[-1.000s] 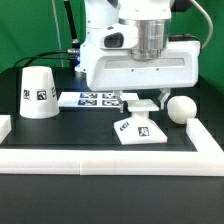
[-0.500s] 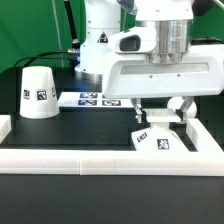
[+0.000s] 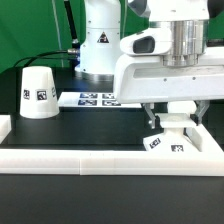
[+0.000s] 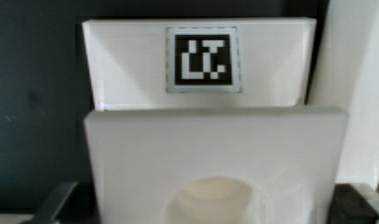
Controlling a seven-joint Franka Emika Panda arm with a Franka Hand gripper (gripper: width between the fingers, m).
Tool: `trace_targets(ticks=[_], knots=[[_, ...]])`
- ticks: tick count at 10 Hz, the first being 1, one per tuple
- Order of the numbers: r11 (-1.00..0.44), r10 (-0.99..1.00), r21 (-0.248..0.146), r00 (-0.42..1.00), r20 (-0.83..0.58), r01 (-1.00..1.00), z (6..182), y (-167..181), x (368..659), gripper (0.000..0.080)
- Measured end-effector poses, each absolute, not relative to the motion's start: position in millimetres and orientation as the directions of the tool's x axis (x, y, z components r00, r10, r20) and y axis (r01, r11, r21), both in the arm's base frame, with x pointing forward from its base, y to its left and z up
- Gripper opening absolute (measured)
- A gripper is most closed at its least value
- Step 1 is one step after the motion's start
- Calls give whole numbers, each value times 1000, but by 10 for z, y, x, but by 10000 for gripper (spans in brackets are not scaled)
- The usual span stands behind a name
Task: Assemble lamp
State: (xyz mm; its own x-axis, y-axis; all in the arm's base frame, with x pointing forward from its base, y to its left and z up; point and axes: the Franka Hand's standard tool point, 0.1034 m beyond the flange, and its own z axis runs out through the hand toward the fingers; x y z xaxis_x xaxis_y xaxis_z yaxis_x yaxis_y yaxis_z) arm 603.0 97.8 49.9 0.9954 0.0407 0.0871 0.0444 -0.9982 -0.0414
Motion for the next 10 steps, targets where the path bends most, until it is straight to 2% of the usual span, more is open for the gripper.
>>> trace_targets(ticks=[4, 7, 8, 10], knots=[[-998, 36, -44, 995, 92, 40, 501, 996, 6134, 537], [-997, 64, -41, 994, 92, 68, 536, 998, 6030, 537], [-996, 82, -39, 992, 93, 86, 560, 1003, 5933, 660], [-994, 101, -38, 991, 92, 104, 622, 1032, 5730, 688]])
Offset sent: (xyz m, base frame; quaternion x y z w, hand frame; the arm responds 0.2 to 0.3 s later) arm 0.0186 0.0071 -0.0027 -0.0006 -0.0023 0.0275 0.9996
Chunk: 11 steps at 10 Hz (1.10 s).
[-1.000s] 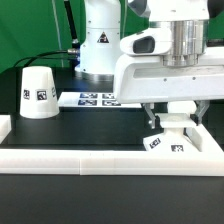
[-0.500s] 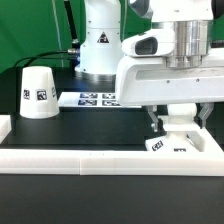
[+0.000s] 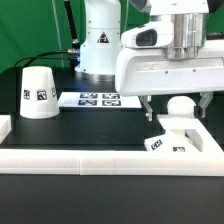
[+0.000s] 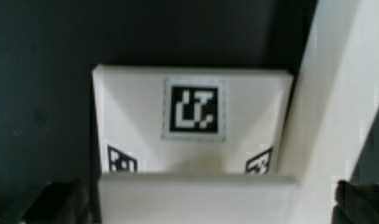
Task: Assemble lamp
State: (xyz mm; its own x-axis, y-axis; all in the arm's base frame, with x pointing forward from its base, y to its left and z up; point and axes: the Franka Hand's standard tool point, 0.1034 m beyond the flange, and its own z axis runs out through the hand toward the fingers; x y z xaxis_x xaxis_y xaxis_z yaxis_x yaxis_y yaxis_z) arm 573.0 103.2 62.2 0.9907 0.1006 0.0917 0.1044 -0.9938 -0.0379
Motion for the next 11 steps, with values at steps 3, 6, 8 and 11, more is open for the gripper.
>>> trace_targets(ticks=[3, 6, 8, 11], knots=[[-991, 127, -37, 989, 80, 130, 657, 1071, 5338, 698], [-986, 160, -33, 985, 62, 162, 758, 1170, 4963, 698], [-983, 177, -36, 983, 52, 179, 750, 1314, 4824, 698], [-980, 195, -39, 980, 39, 196, 698, 1532, 4701, 698]])
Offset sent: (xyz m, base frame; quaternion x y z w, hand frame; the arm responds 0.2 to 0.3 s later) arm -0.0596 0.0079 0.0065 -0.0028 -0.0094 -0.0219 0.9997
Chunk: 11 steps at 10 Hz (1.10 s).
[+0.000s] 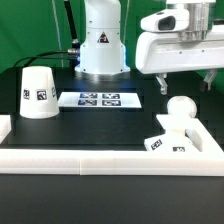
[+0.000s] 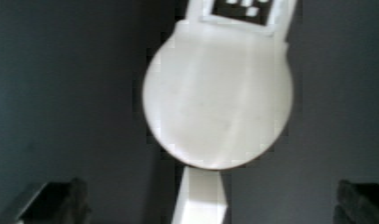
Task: Assemble lamp
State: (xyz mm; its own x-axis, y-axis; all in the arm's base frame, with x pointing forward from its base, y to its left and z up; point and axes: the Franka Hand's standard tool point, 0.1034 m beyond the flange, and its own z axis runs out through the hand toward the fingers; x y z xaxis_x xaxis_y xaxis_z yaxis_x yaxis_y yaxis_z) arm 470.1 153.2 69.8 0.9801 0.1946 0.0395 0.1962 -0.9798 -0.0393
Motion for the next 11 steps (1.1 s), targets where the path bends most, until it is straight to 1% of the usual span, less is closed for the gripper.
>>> trace_targets(ticks=[3, 6, 7, 8, 9, 11], knots=[[-979, 198, -40, 979, 41, 199, 683, 1541, 4700, 698], [-979, 200, -37, 980, 11, 201, 673, 1540, 4679, 698], [-979, 204, -35, 978, -39, 203, 622, 1545, 4621, 698], [-979, 205, -29, 970, -129, 202, 609, 1548, 4611, 698], [-979, 206, -27, 961, -184, 204, 606, 1561, 4653, 698], [-979, 200, -20, 928, -314, 204, 578, 1547, 4606, 698]])
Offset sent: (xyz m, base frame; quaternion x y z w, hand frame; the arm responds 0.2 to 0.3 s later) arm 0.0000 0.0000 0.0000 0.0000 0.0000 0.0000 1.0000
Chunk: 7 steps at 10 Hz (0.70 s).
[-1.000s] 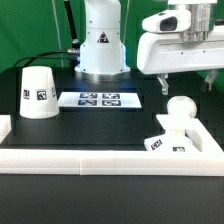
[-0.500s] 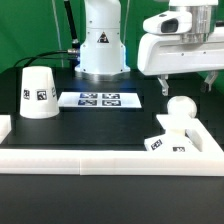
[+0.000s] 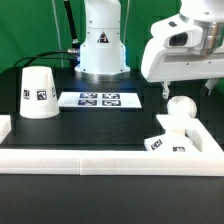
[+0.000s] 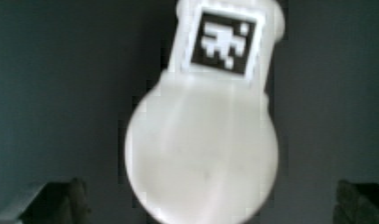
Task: Assemble lamp
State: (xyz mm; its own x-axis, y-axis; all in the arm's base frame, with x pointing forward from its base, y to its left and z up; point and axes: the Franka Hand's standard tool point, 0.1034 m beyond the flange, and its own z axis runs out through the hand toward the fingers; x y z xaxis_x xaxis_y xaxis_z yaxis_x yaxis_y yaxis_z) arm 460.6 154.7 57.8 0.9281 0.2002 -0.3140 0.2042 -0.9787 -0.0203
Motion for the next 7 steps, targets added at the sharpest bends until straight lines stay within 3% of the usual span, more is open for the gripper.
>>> trace_targets(ticks=[7], knots=[[-978, 156, -7, 706, -691, 209, 505, 1556, 4587, 698]])
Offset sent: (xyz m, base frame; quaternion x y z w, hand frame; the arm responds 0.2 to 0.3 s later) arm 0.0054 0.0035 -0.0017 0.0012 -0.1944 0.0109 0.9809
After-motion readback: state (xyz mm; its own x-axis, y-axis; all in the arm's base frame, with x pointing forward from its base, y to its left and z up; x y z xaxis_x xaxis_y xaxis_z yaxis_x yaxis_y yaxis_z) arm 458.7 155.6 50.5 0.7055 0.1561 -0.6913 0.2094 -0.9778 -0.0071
